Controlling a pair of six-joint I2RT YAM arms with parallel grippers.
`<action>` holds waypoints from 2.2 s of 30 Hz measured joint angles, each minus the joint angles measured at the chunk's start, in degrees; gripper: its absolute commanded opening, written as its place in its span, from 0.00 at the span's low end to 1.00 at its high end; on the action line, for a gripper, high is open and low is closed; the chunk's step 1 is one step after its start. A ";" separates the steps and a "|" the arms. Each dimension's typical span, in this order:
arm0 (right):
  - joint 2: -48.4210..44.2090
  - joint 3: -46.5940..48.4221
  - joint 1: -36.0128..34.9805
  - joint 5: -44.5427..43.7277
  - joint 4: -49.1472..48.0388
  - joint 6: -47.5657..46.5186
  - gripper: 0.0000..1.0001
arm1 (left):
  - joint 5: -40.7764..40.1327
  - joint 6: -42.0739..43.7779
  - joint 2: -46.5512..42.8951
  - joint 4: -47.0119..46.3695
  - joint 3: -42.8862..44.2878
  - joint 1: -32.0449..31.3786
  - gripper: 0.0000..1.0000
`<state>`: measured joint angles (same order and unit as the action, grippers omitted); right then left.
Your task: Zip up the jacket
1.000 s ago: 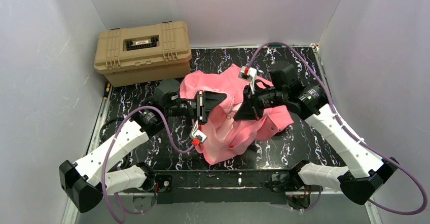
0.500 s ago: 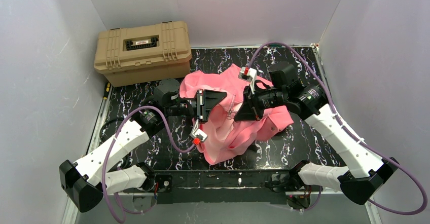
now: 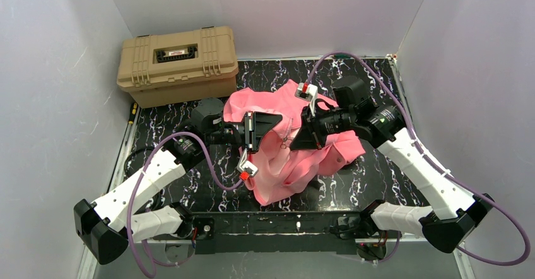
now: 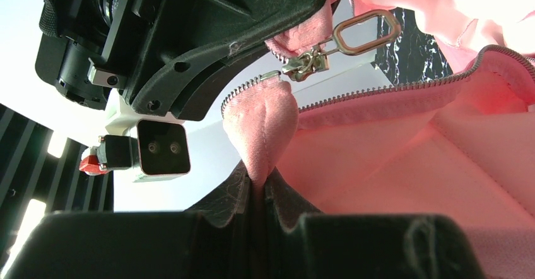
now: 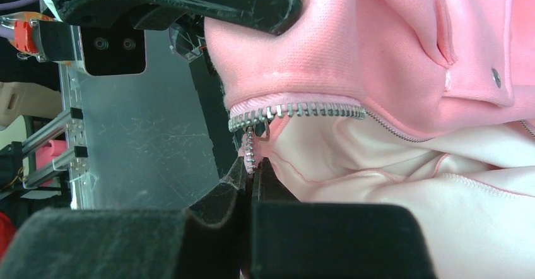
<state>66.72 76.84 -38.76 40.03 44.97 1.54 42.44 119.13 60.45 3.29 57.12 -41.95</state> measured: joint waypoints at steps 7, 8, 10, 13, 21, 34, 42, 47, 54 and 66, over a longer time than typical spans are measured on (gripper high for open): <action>0.33 0.66 0.00 -0.33 -0.17 0.15 0.01 | 0.00 0.00 0.00 0.22 0.00 0.00 0.00; 0.33 0.68 0.00 -0.46 -0.17 0.17 0.01 | 0.00 0.00 0.00 0.31 0.00 0.00 0.00; 0.33 0.68 0.00 -0.63 -0.17 0.22 0.01 | 0.00 0.00 -0.02 0.61 0.00 0.00 0.00; 0.31 0.68 0.00 -0.92 -0.15 0.26 0.01 | 0.00 0.00 -0.02 1.07 0.00 0.00 0.00; 0.26 0.66 0.00 -1.11 -0.04 0.37 0.01 | 0.00 0.02 -0.02 1.36 0.00 0.00 0.00; 0.17 0.63 0.00 -0.83 0.00 0.37 0.01 | -0.17 0.00 0.48 -0.28 0.17 0.00 0.00; 0.17 0.63 0.00 -0.83 0.00 0.35 0.01 | -0.46 0.00 0.48 -0.28 0.17 0.00 0.00; 0.17 0.63 0.00 -0.83 0.00 0.35 0.01 | -0.50 0.00 0.48 -0.28 0.17 0.00 0.00; 0.13 0.63 0.00 -0.83 0.00 0.35 0.01 | -0.90 0.02 0.48 -0.37 0.17 0.00 0.00; 0.13 0.61 0.00 -0.83 0.00 0.35 0.01 | -1.18 0.00 0.48 -0.68 0.17 0.00 0.00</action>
<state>66.85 77.45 -38.76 39.20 44.97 1.89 41.25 119.13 60.93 2.61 57.30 -41.95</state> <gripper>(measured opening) 0.057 0.065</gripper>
